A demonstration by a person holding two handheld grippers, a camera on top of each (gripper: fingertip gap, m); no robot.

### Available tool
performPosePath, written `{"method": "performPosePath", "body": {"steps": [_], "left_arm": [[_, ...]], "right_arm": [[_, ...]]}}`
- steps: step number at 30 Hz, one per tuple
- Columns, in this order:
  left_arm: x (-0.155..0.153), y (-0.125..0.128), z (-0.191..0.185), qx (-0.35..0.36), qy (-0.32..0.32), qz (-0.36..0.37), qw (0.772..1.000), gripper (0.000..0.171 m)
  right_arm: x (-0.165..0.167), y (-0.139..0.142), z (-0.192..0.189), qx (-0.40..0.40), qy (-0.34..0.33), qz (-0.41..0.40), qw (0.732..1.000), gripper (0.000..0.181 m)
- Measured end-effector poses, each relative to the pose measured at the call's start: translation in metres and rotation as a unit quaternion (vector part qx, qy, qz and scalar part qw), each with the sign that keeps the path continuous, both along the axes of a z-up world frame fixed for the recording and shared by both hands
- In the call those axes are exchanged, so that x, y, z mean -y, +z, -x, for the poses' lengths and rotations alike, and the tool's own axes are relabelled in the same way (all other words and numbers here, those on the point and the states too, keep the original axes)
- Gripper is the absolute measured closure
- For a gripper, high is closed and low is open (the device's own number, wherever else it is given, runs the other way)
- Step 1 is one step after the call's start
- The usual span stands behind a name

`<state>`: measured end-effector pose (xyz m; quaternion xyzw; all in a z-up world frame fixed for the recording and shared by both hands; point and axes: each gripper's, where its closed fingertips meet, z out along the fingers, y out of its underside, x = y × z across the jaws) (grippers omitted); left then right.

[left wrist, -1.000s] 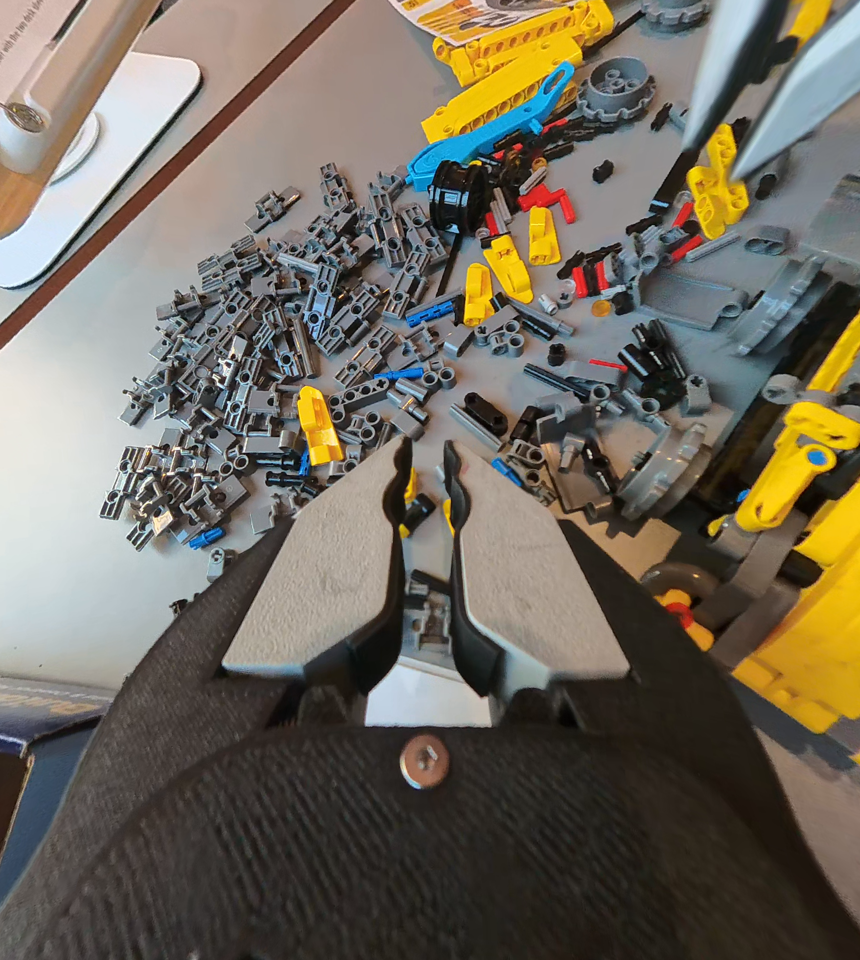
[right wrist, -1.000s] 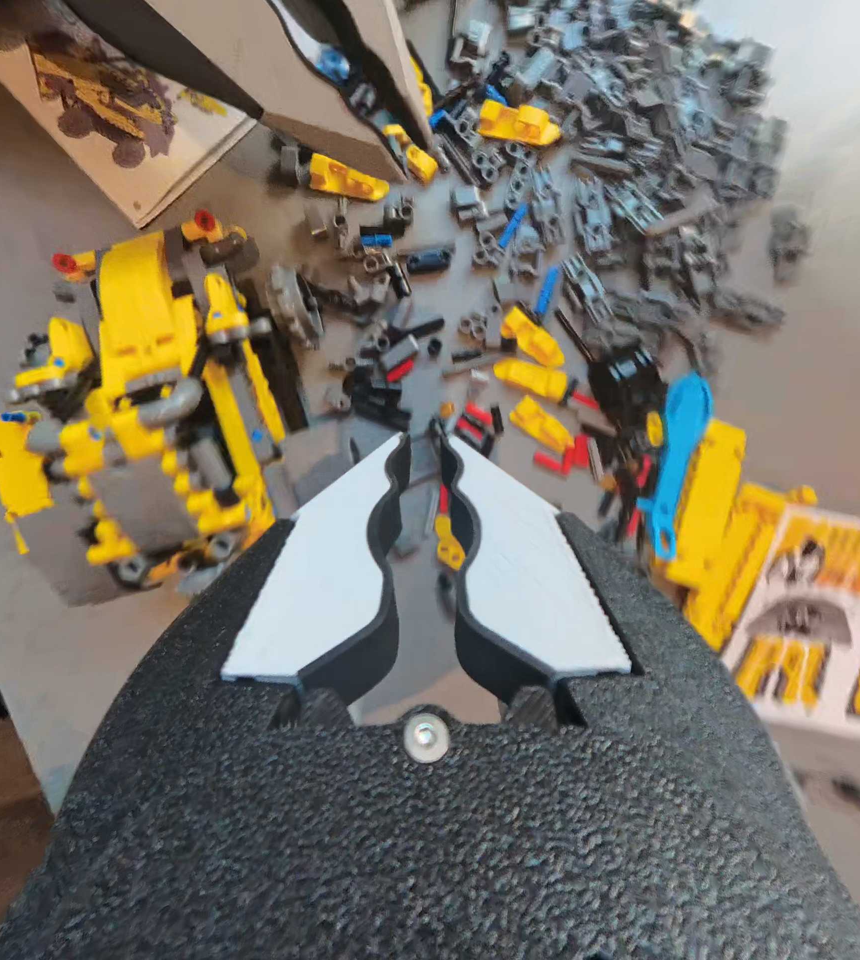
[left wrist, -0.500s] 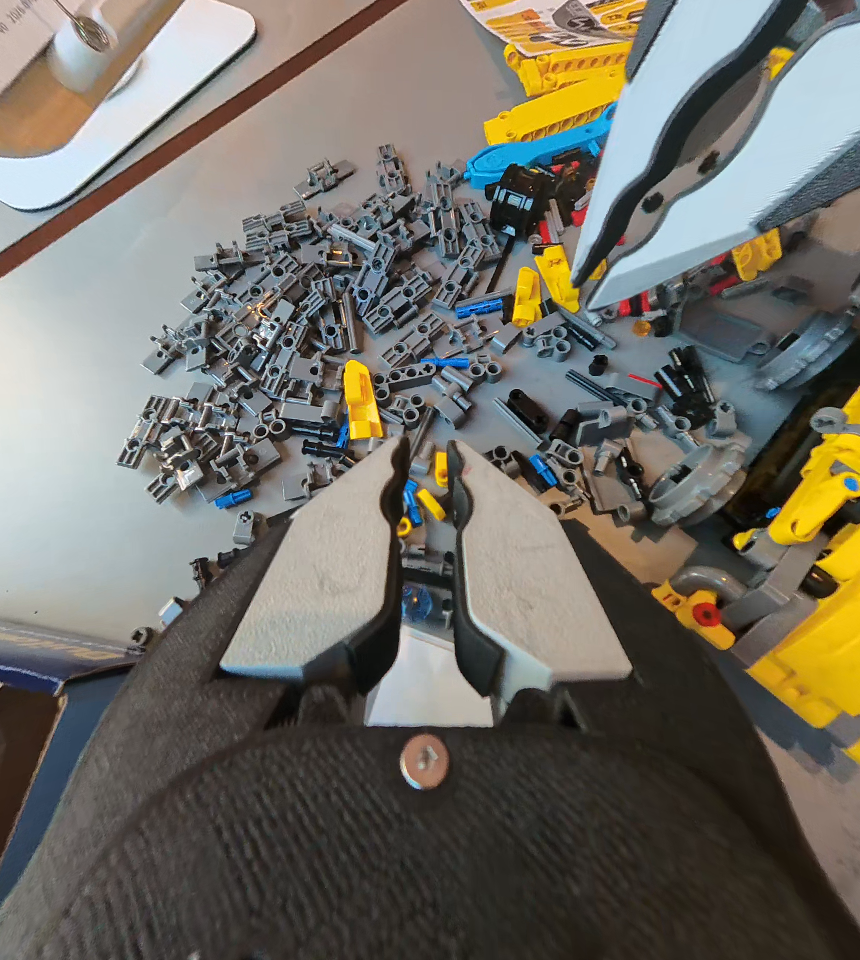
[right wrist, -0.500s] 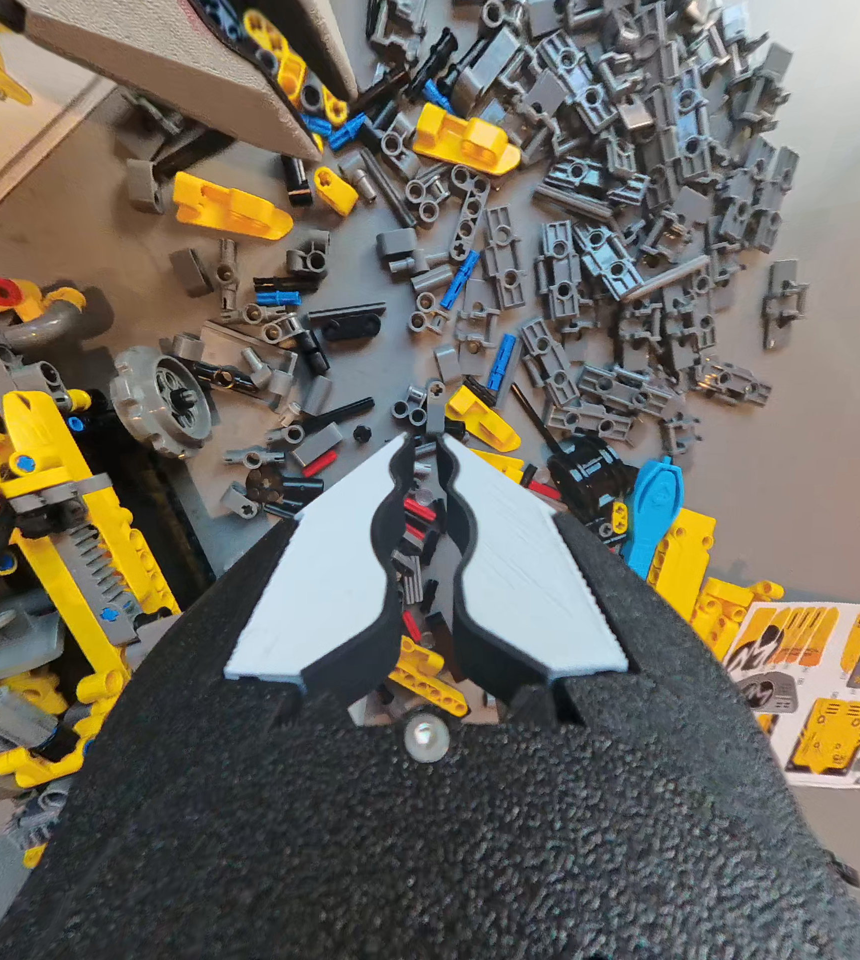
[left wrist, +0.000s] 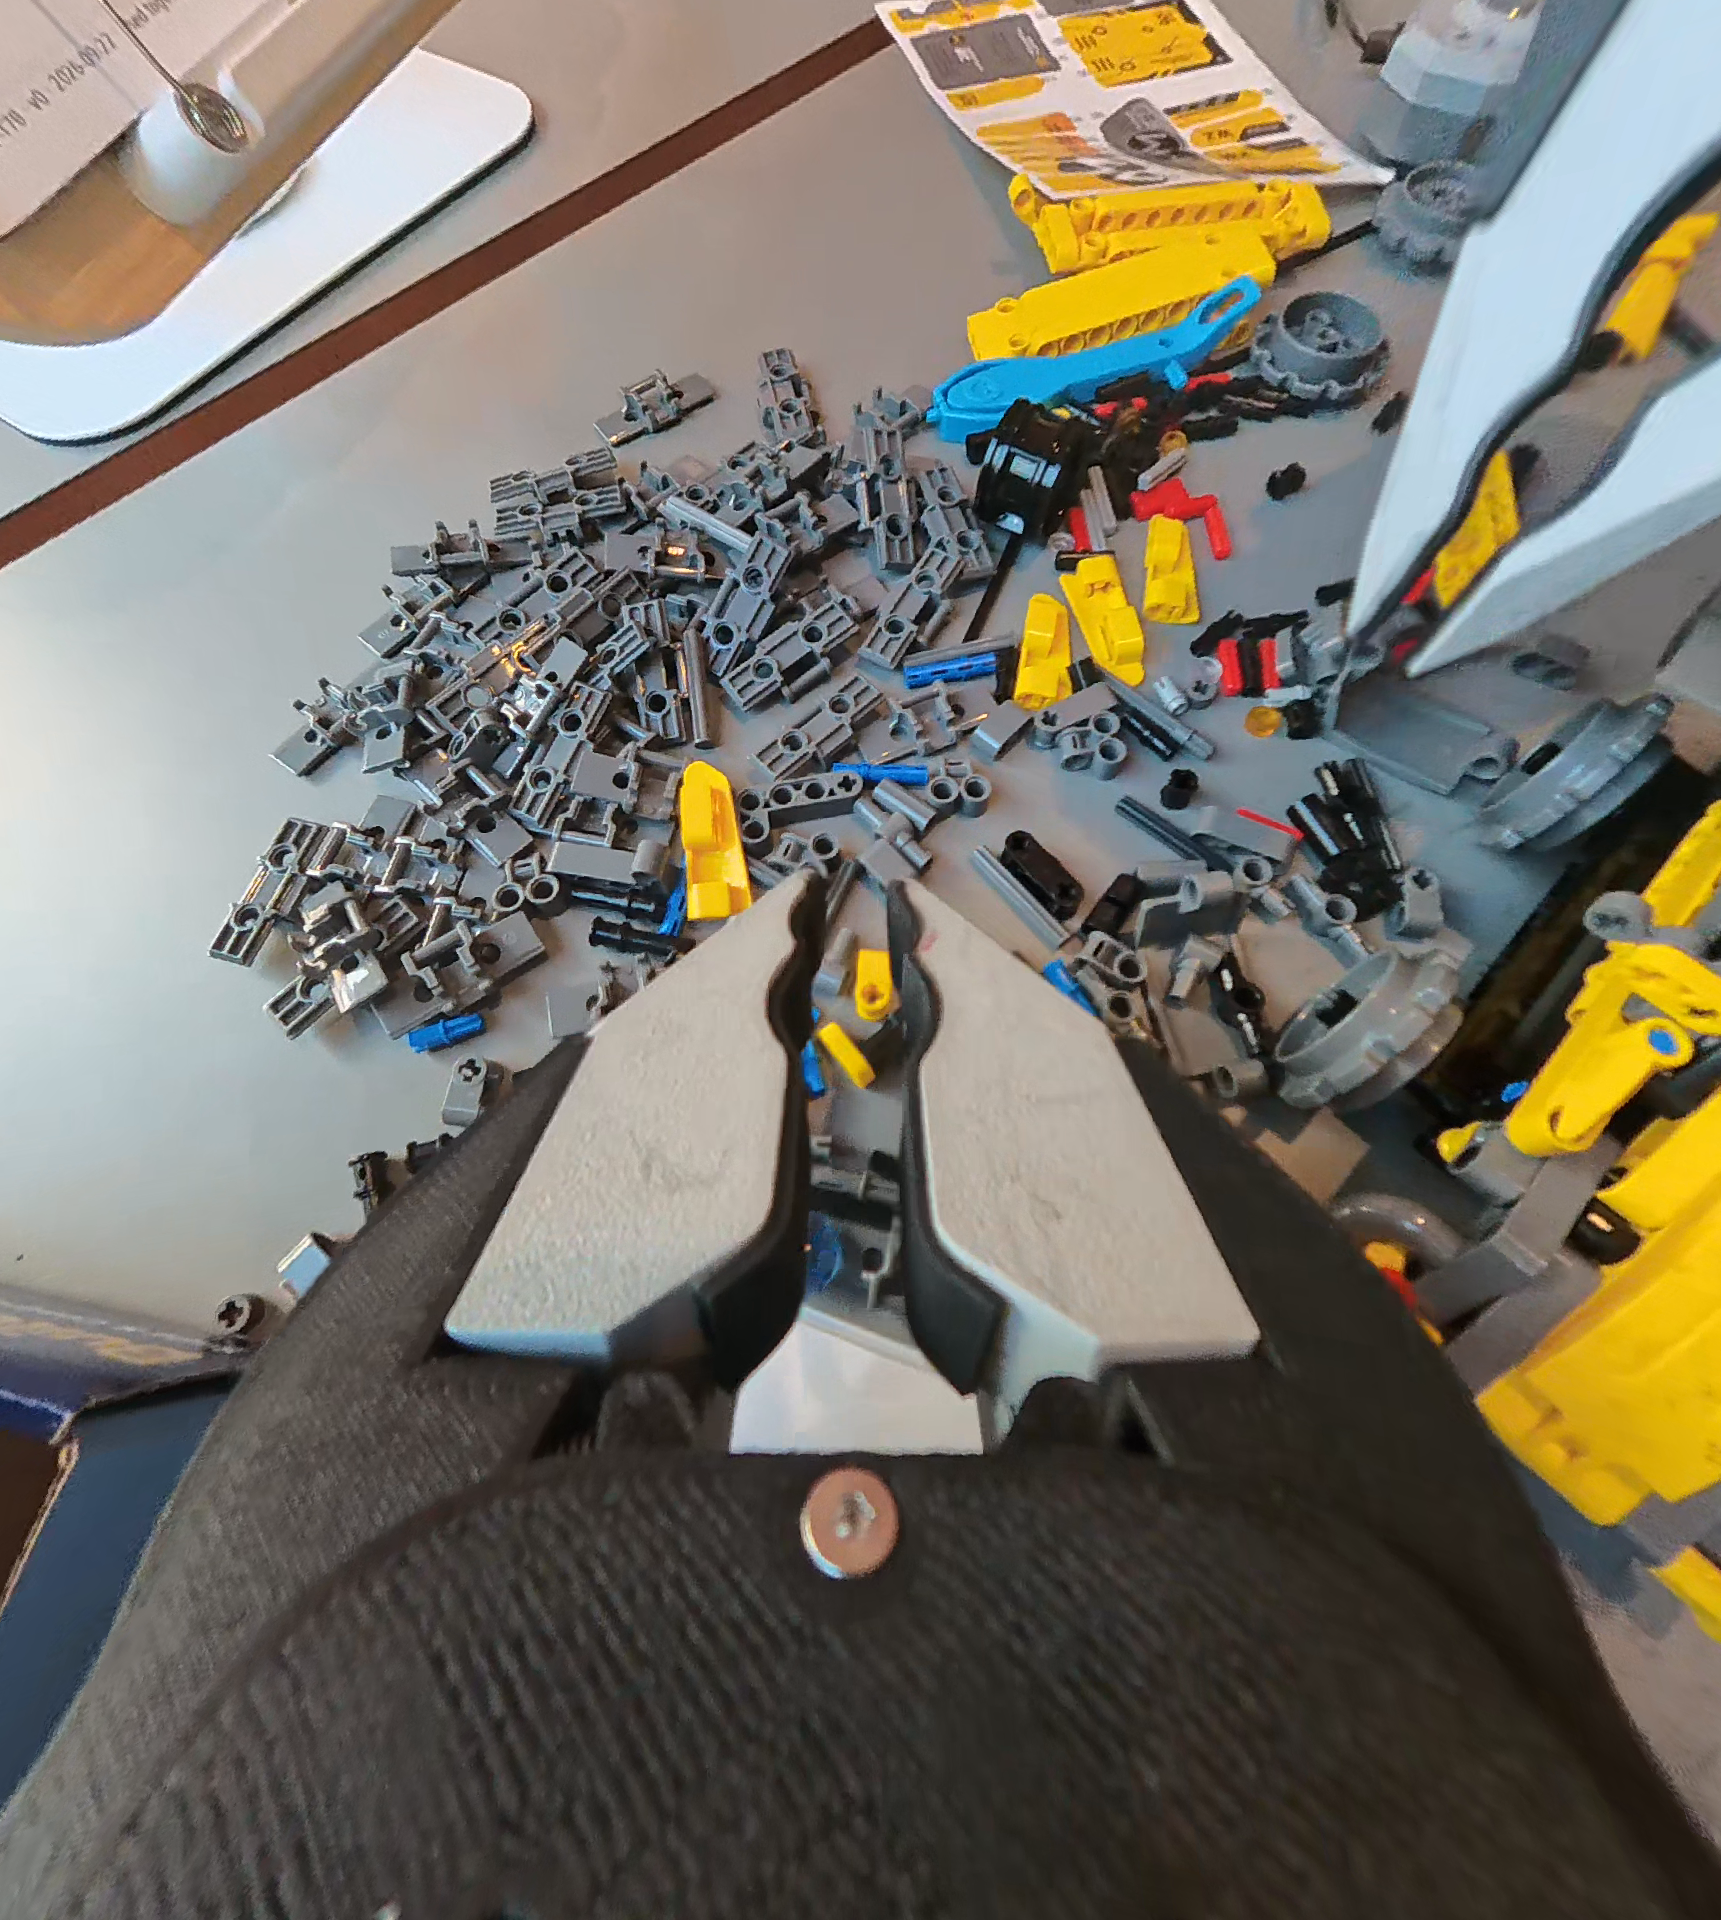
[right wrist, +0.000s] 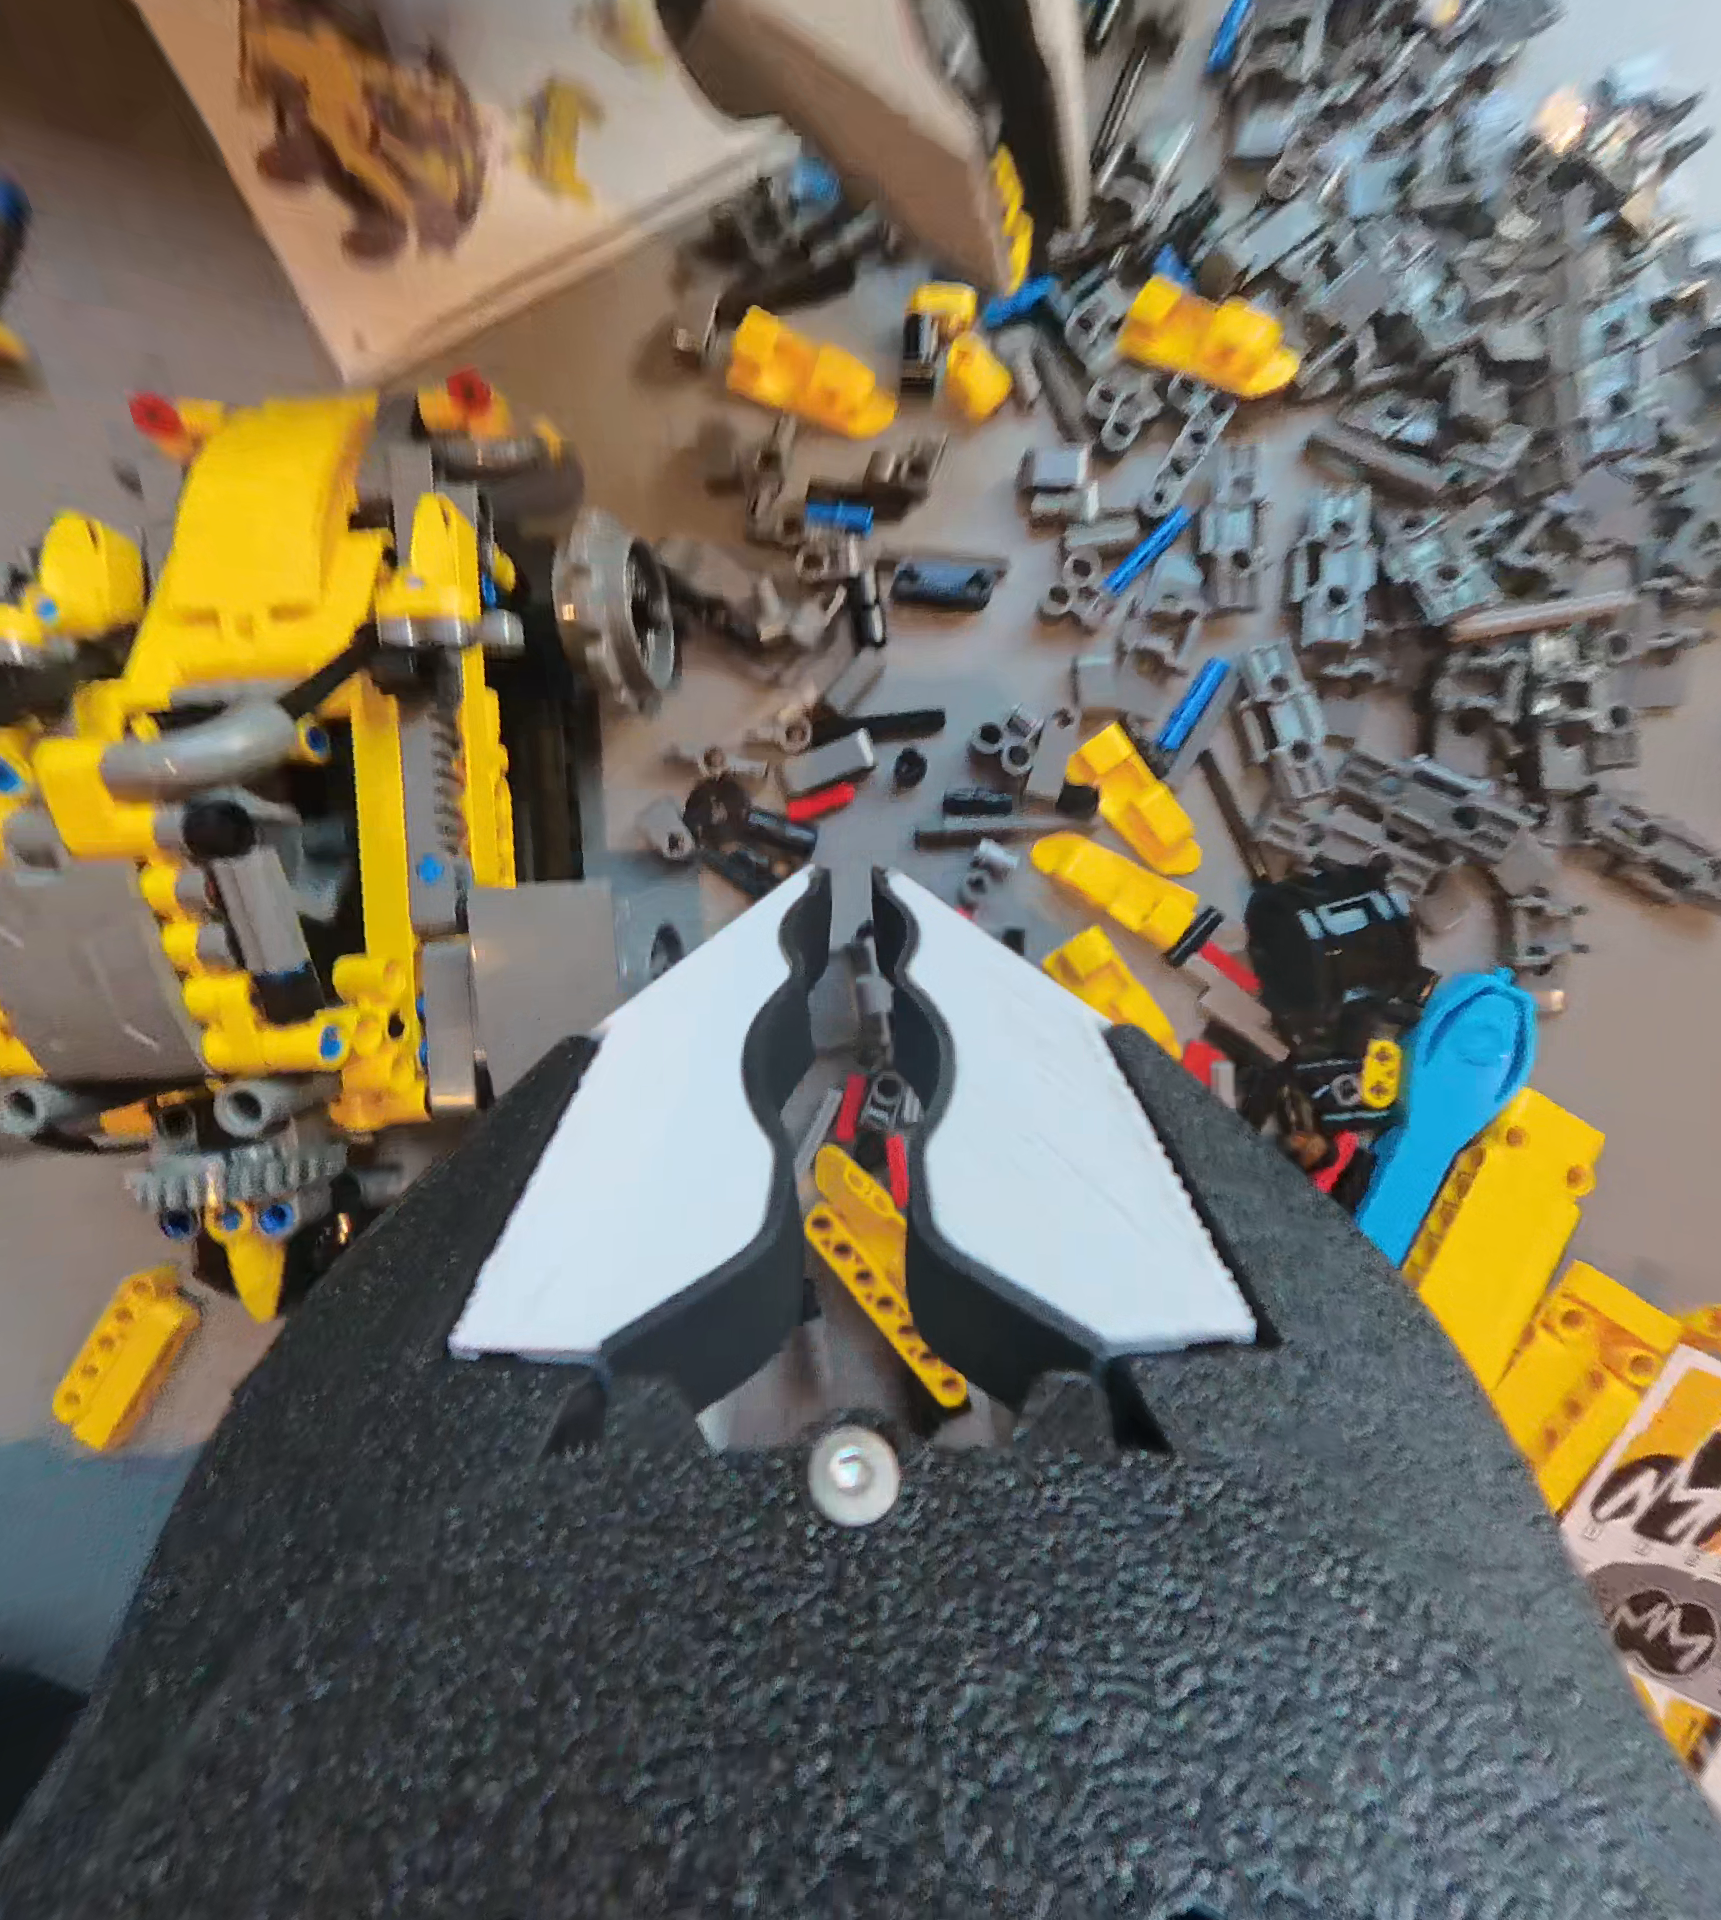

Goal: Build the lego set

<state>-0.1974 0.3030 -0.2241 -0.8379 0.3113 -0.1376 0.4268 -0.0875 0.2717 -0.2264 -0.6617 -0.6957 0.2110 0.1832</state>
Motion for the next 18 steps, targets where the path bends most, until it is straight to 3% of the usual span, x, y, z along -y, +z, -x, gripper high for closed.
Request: {"method": "performPosePath", "body": {"steps": [5, 9, 13, 16, 18], "left_arm": [[0.002, 0.003, -0.008, 0.004, -0.015, -0.017, 1.000, 0.164], [0.002, 0.003, -0.008, 0.023, -0.022, -0.016, 0.999, 0.160], [0.012, 0.024, -0.022, 0.077, -0.070, -0.043, 0.994, 0.155], [0.017, 0.033, -0.029, 0.092, -0.090, -0.071, 0.989, 0.154], [0.017, 0.029, -0.030, 0.078, -0.091, -0.072, 0.990, 0.153]], "right_arm": [[-0.002, -0.010, -0.002, 0.046, 0.038, 0.009, 0.998, 0.173], [-0.038, 0.011, 0.015, -0.010, -0.001, -0.025, 1.000, 0.170], [-0.067, 0.023, 0.017, -0.030, -0.042, -0.058, 0.997, 0.165], [-0.054, 0.031, 0.030, -0.074, -0.017, -0.037, 0.996, 0.167], [-0.054, 0.022, 0.025, -0.039, -0.014, -0.051, 0.998, 0.168]]}}
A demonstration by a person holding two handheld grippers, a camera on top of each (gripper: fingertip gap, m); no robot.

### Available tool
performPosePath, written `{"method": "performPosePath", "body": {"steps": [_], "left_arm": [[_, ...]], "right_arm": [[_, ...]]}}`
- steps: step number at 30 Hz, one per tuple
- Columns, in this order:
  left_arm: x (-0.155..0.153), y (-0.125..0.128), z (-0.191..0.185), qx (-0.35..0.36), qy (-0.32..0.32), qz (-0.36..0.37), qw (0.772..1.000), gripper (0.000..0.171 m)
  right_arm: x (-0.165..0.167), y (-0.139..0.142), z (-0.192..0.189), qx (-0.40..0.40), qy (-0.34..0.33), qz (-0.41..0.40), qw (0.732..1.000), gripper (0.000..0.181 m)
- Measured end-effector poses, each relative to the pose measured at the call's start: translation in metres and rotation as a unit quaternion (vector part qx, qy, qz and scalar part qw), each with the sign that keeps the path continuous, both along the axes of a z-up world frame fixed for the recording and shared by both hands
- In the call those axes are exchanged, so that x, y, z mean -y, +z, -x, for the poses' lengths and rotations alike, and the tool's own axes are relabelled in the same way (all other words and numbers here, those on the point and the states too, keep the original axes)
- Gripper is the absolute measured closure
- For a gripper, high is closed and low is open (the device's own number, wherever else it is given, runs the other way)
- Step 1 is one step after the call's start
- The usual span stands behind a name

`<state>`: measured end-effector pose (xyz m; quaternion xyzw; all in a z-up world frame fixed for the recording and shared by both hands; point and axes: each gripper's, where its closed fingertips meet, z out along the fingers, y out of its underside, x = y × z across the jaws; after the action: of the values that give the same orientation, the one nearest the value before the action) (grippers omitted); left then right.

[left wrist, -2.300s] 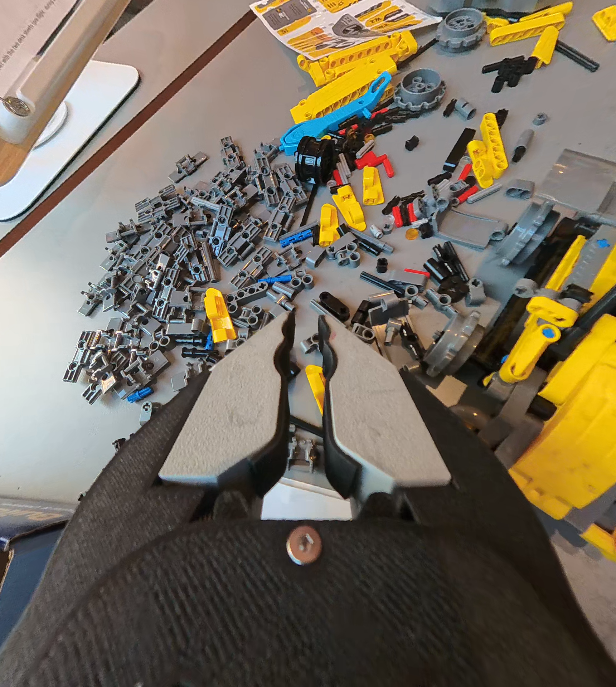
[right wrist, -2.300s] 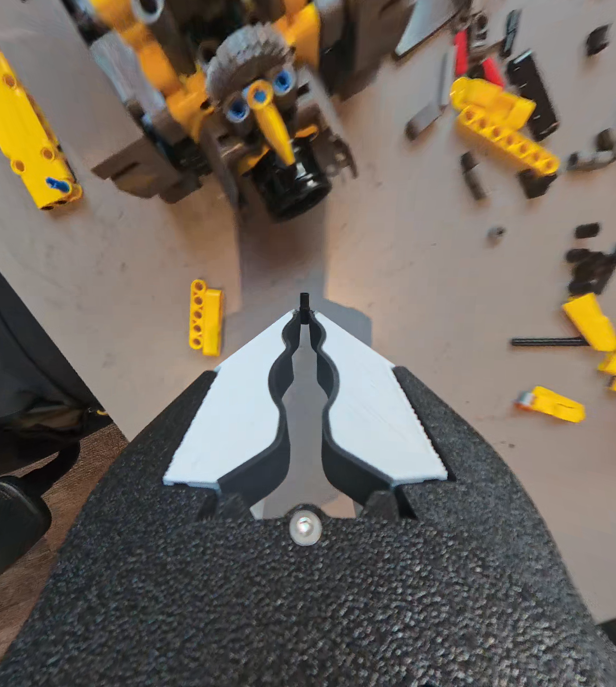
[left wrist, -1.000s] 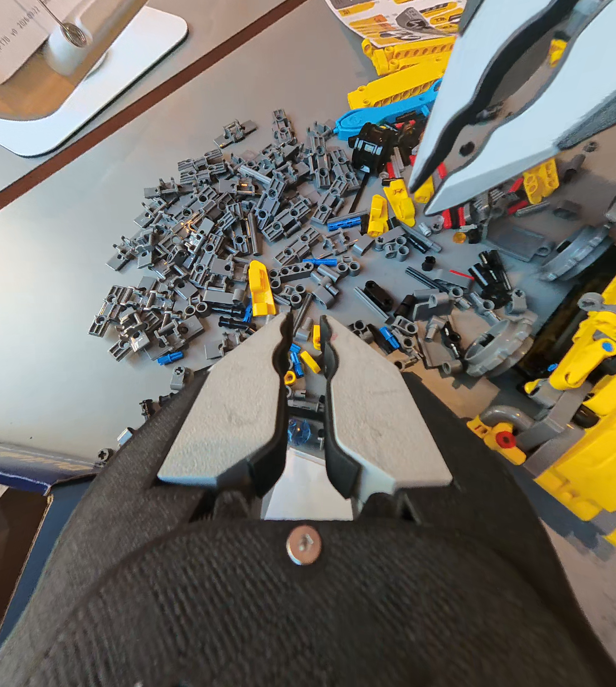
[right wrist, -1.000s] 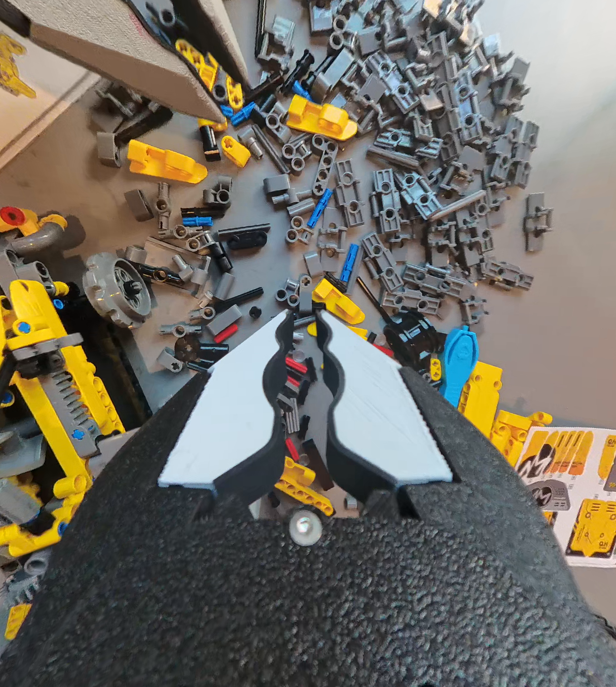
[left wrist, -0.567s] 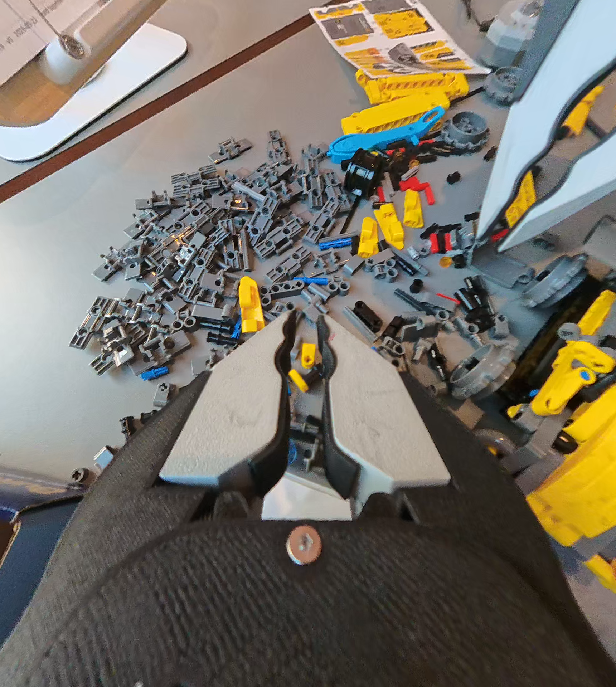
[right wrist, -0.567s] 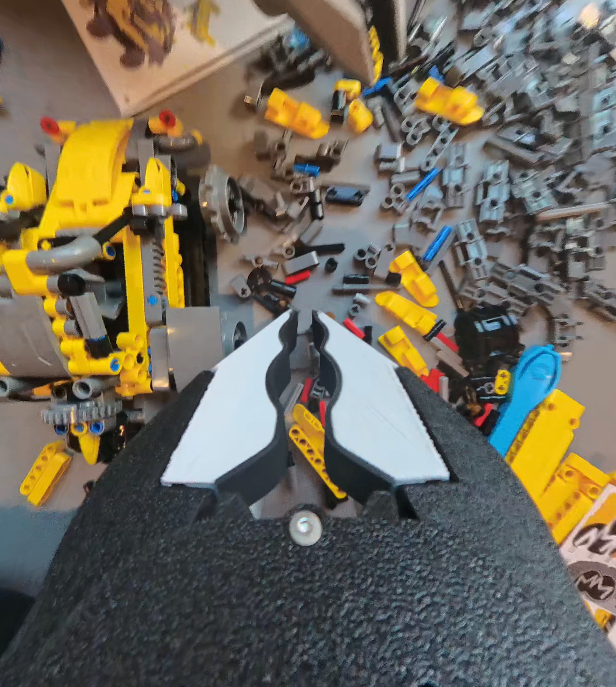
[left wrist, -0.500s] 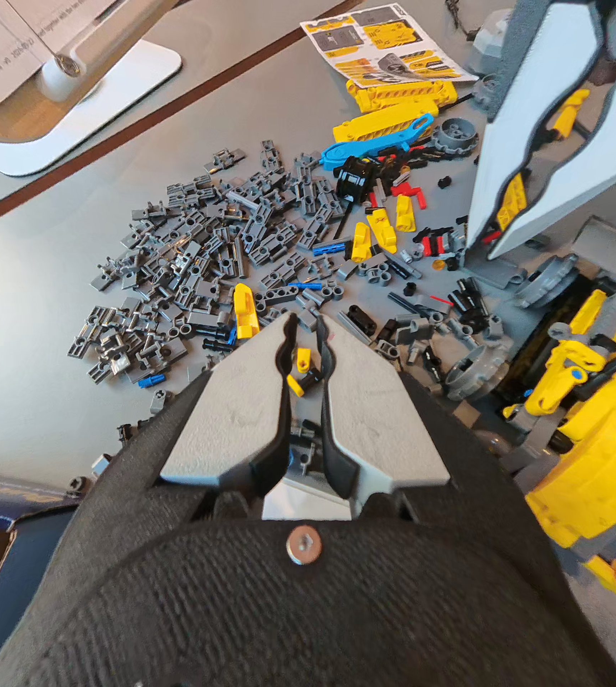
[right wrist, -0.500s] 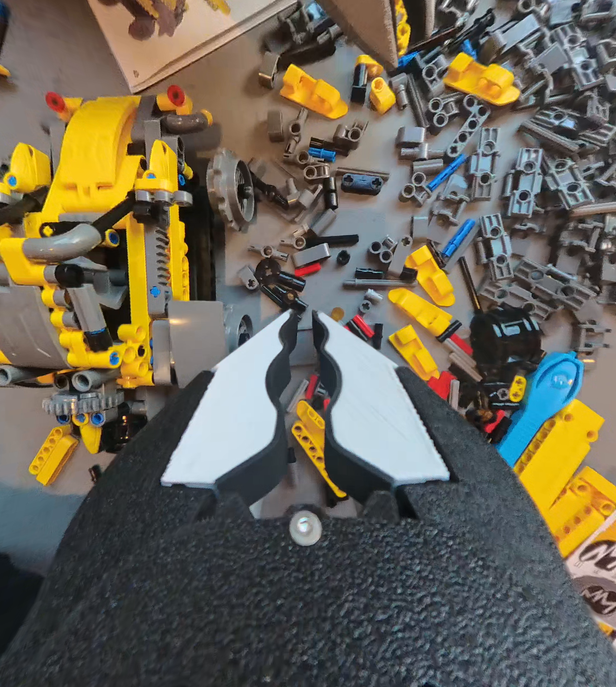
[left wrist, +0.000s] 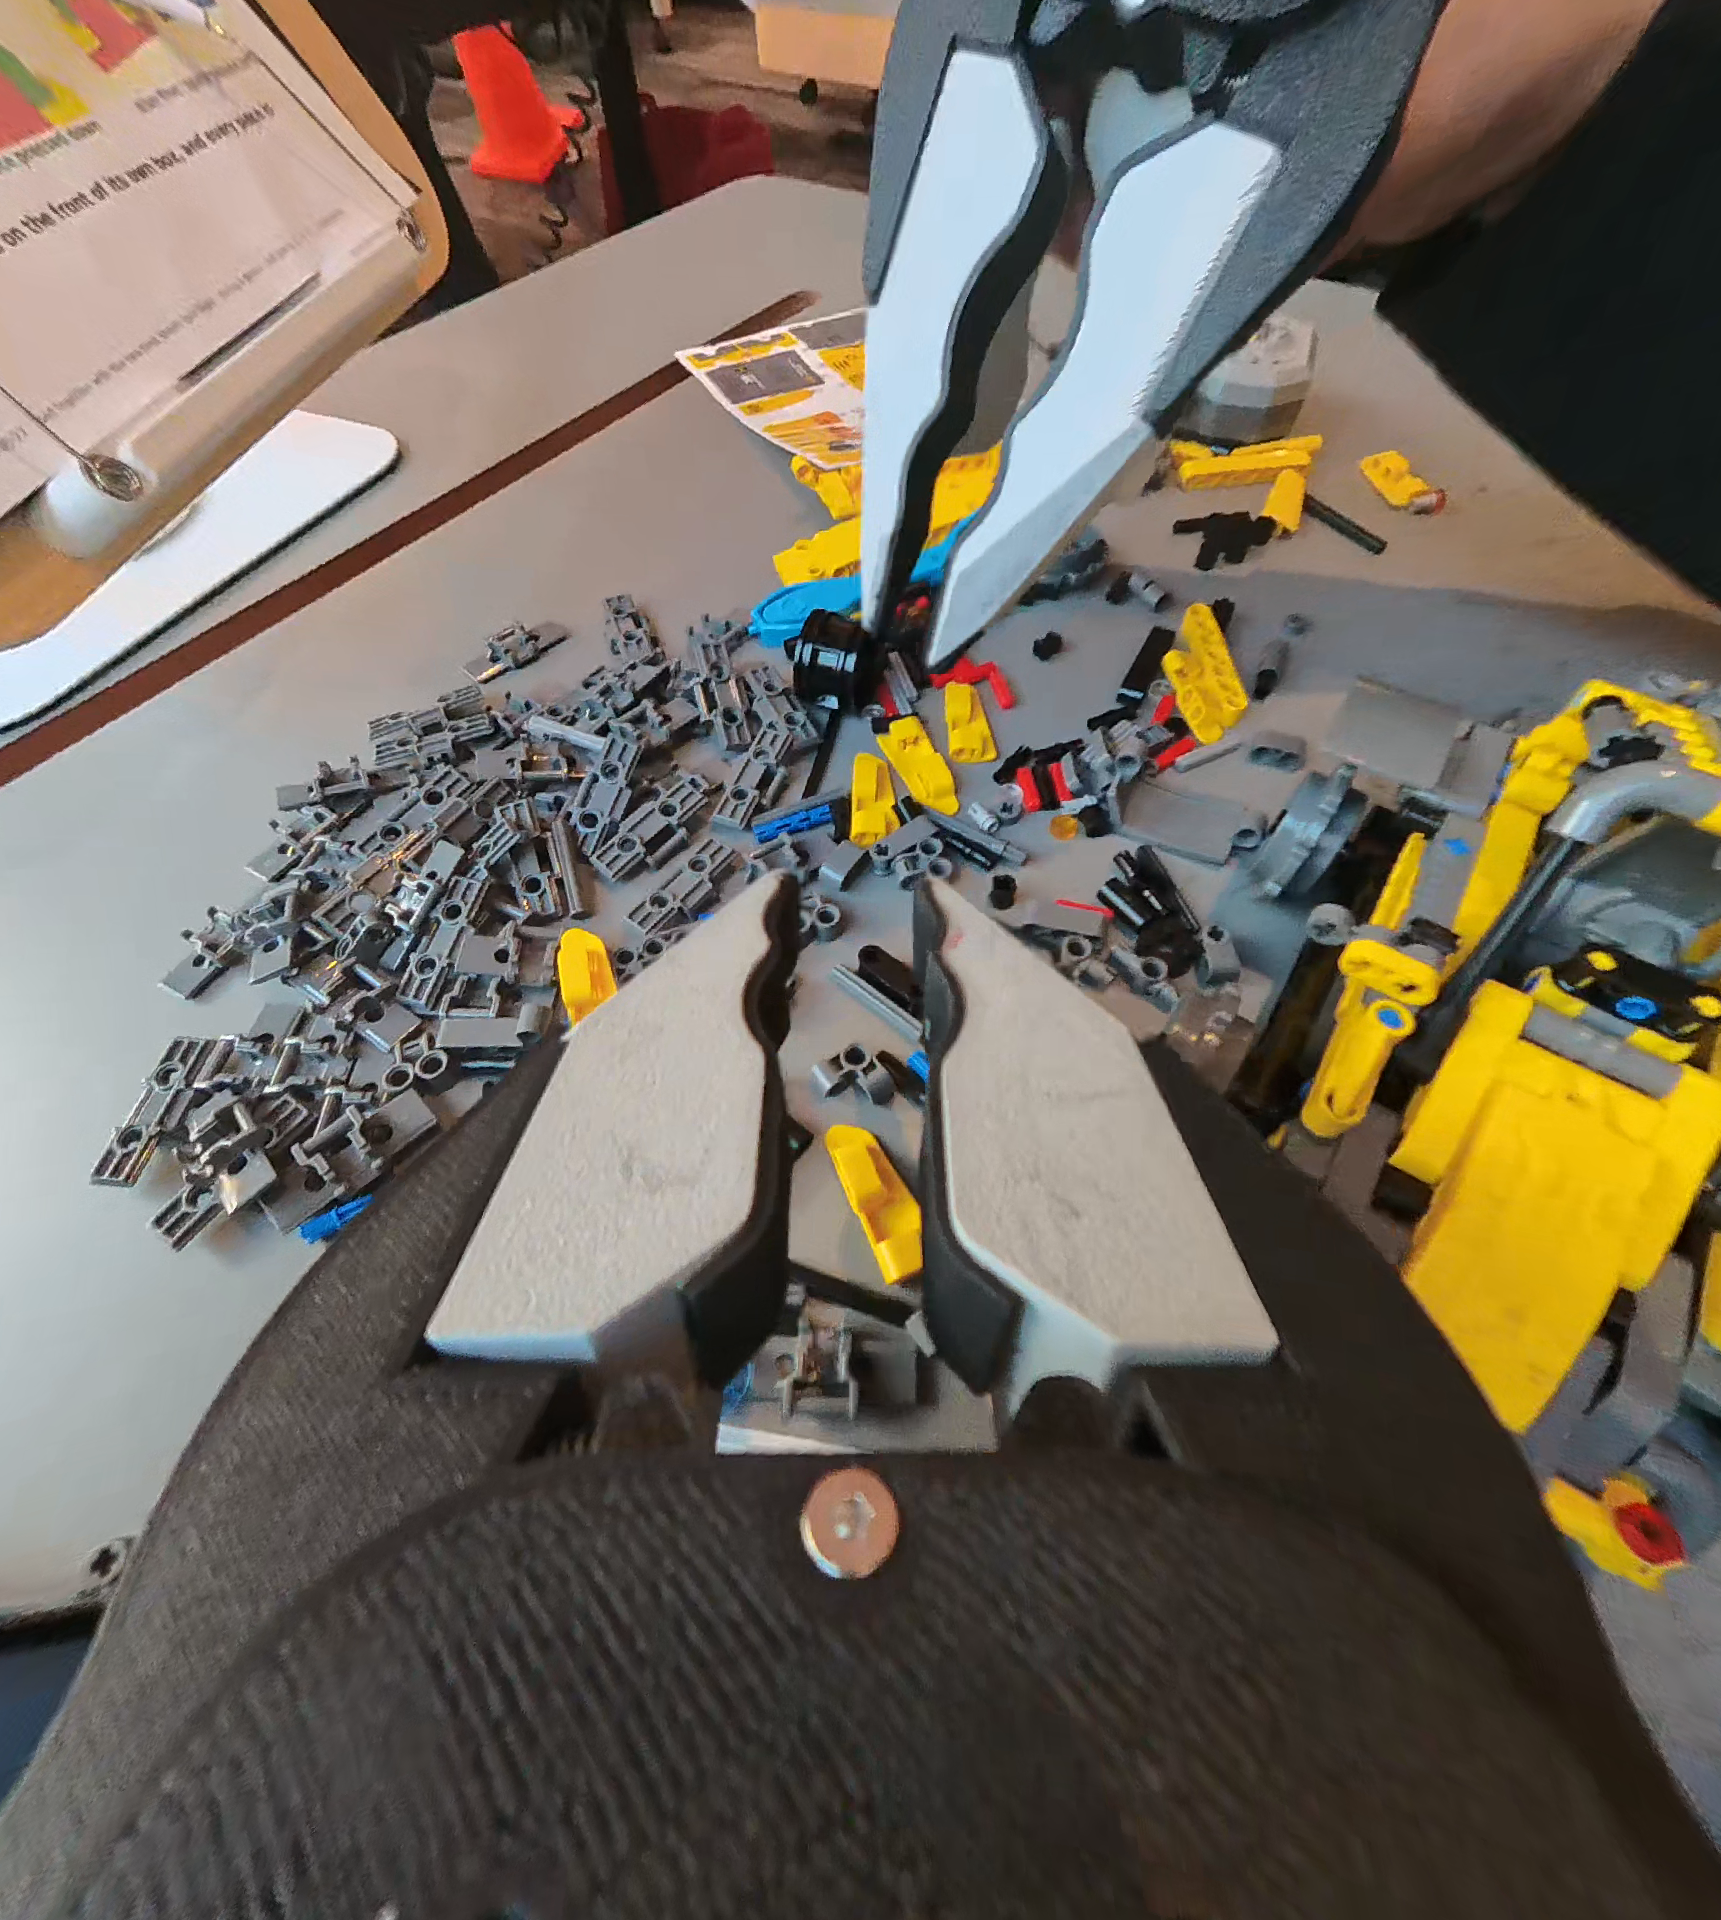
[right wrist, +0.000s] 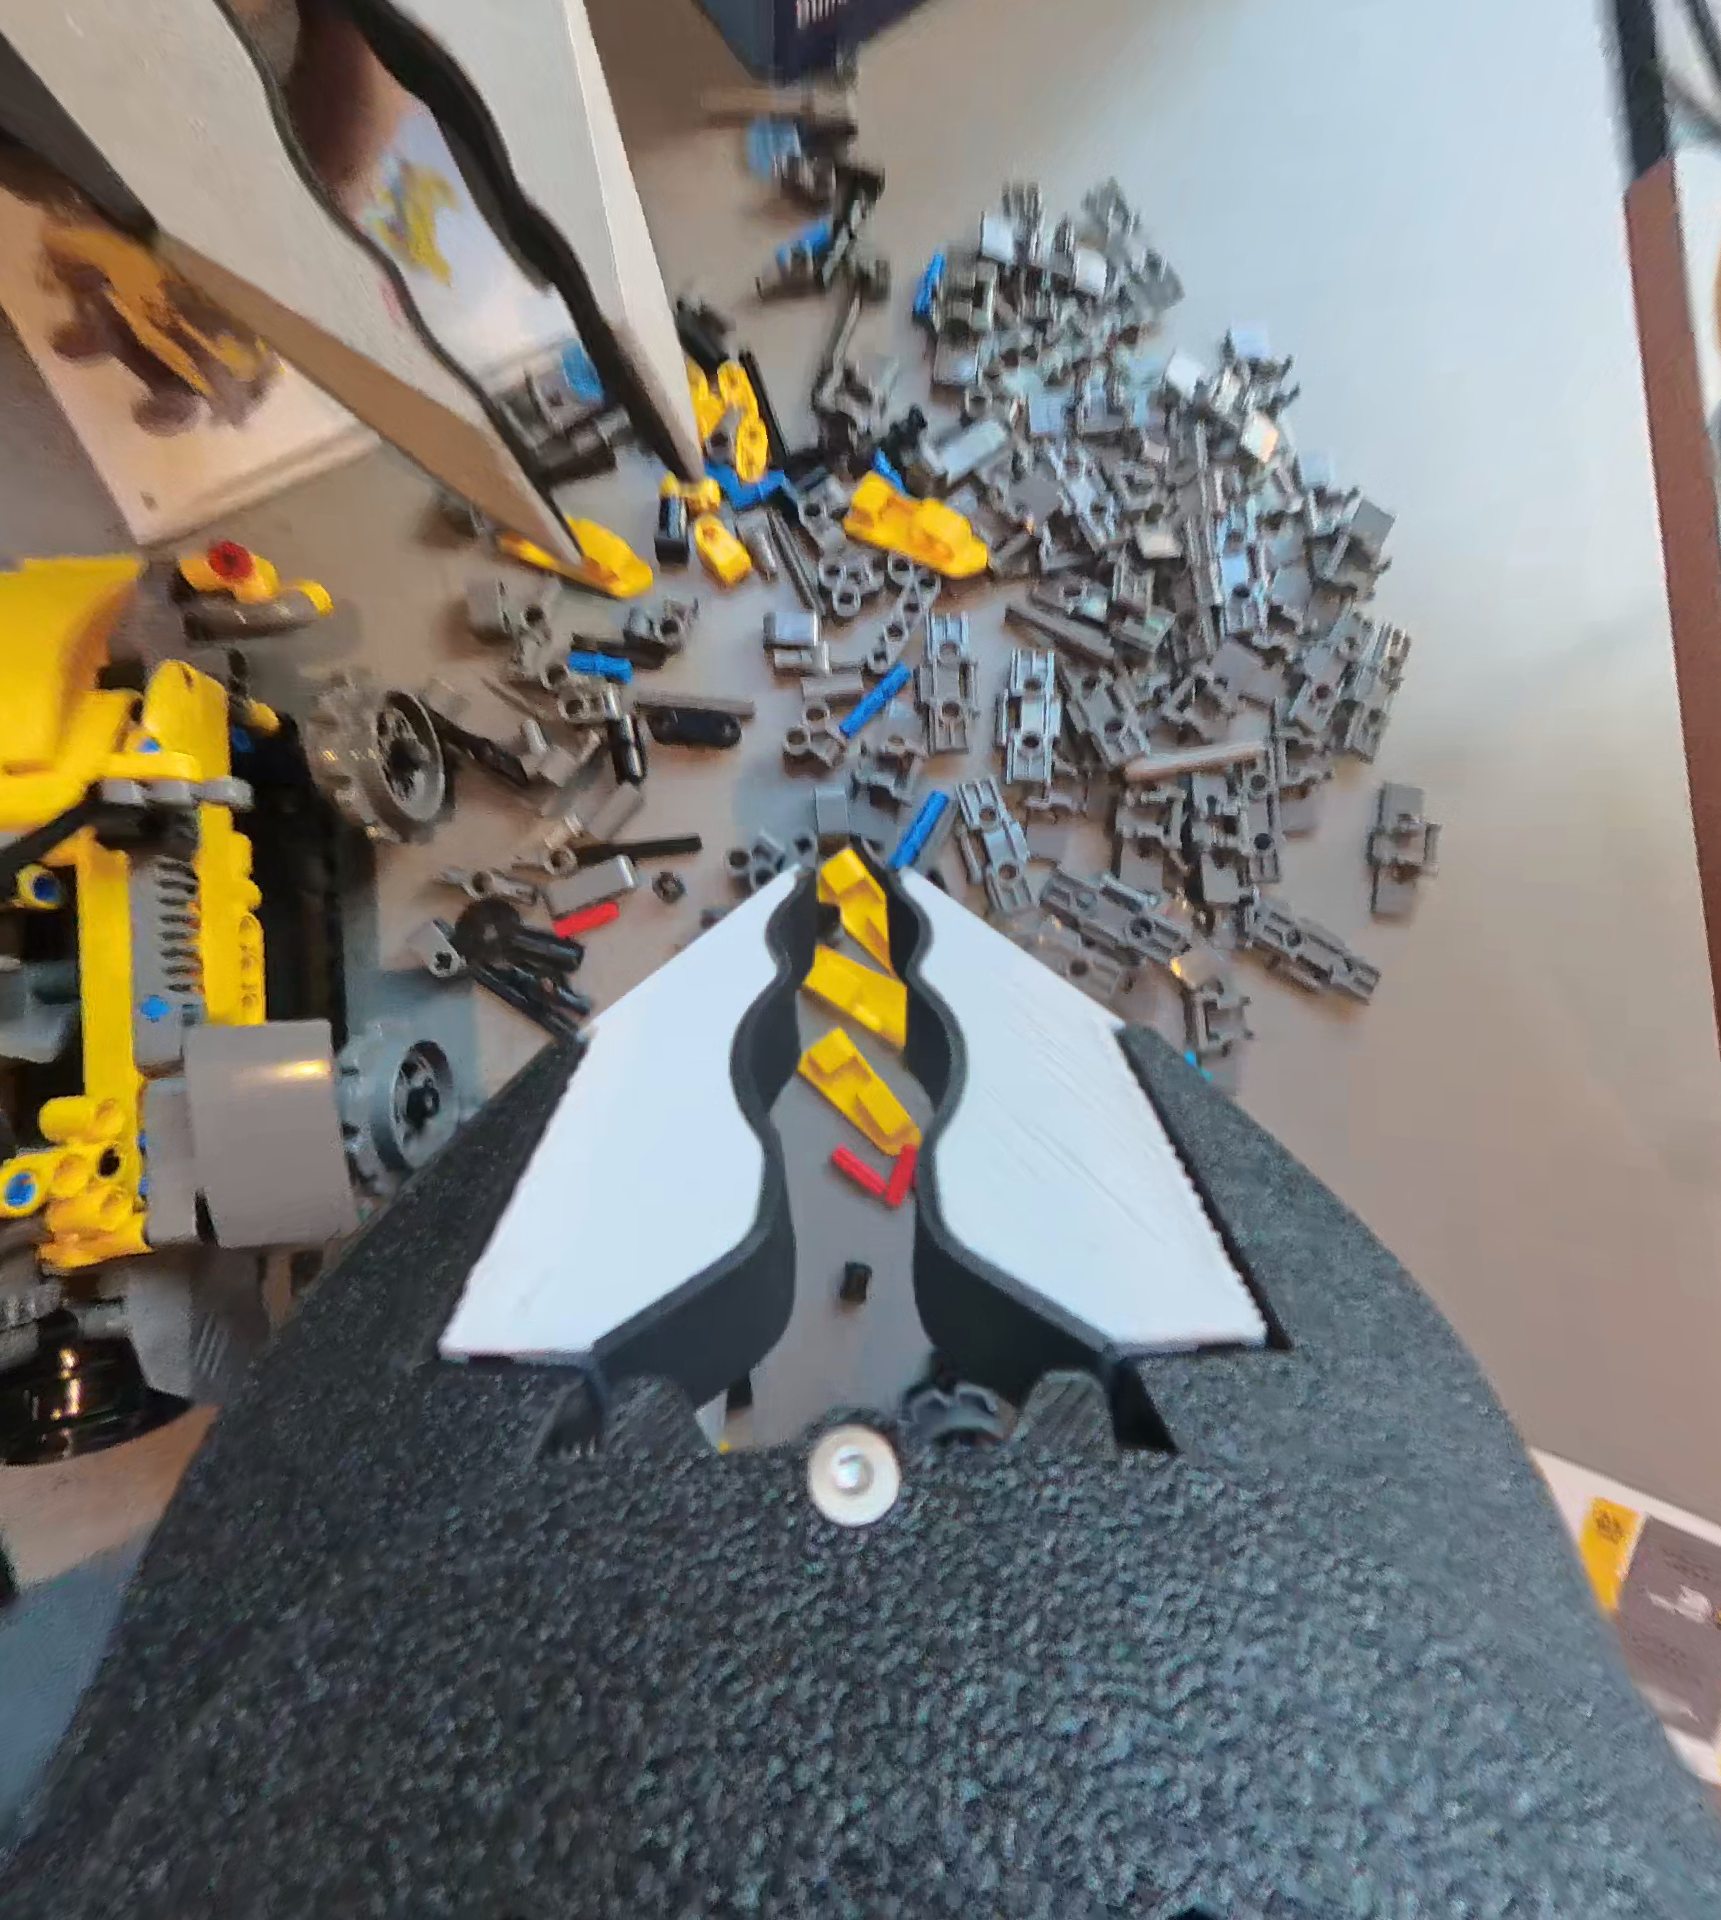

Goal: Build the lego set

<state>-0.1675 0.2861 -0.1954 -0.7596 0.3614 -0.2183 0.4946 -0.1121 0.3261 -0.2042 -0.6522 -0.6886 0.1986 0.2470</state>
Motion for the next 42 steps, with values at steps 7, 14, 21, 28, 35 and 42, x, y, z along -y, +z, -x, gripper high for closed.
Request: {"method": "performPosePath", "body": {"steps": [7, 14, 21, 28, 35, 42], "left_arm": [[-0.002, -0.014, 0.008, -0.028, 0.020, 0.022, 0.999, 0.166], [-0.002, -0.020, 0.007, -0.041, 0.019, 0.024, 0.999, 0.165], [-0.001, -0.017, 0.007, -0.037, 0.020, 0.022, 0.999, 0.166], [-0.001, -0.018, 0.007, -0.036, 0.021, 0.024, 0.999, 0.167], [-0.002, -0.020, 0.008, -0.046, 0.023, 0.022, 0.998, 0.170], [-0.002, -0.021, 0.007, -0.047, 0.023, 0.023, 0.998, 0.170]], "right_arm": [[-0.001, -0.015, -0.039, 0.104, -0.058, 0.018, 0.993, 0.173], [0.015, -0.036, -0.071, 0.187, -0.092, 0.074, 0.975, 0.175], [0.021, -0.050, -0.076, 0.220, -0.092, 0.093, 0.967, 0.170], [0.022, -0.057, -0.079, 0.244, -0.085, 0.089, 0.962, 0.170], [0.022, -0.058, -0.079, 0.250, -0.084, 0.091, 0.960, 0.168], [0.022, -0.059, -0.079, 0.253, -0.084, 0.092, 0.959, 0.171]]}}
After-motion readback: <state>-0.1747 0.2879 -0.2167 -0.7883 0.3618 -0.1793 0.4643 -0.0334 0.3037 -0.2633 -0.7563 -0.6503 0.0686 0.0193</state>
